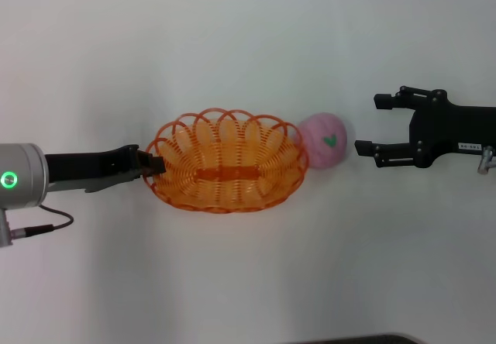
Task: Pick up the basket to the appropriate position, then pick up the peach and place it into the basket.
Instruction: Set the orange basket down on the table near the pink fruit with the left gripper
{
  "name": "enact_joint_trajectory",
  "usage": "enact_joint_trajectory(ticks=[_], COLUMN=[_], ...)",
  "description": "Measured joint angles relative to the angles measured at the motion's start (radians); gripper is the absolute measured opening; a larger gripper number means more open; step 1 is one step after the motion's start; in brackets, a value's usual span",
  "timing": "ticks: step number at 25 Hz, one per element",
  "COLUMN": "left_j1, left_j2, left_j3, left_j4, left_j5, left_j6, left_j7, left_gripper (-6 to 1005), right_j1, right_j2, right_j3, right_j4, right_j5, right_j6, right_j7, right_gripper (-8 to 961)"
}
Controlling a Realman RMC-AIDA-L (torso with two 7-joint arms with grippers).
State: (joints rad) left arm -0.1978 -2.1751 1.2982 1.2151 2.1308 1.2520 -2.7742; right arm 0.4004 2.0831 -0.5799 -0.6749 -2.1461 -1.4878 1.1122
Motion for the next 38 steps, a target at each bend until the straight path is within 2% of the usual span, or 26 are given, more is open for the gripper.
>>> enact_joint_trajectory(ticks=[19, 35, 38], left_j1=[0.005, 0.016, 0.021], left_j2=[0.0, 0.0, 0.0], left_j3=[0.0, -0.03, -0.045], left_j4=[-0.005, -0.028, -0.034], left_j5=[0.0, -0.04, -0.043], left_j6=[-0.01, 0.032, 0.038], left_j7=[0.005, 0.02, 0.033], left_gripper=[64, 313, 325], right_j1=[0.0, 0.002, 0.003], right_j2=[0.0, 0.0, 0.0], right_j3=[0.0, 0.007, 0.008], right_j4=[0.0, 0.0, 0.0], right_j5=[0.0, 0.0, 0.0], right_j6=[0.0, 0.0, 0.0], right_j7=[0.0, 0.0, 0.0], right_gripper=[928, 929, 929])
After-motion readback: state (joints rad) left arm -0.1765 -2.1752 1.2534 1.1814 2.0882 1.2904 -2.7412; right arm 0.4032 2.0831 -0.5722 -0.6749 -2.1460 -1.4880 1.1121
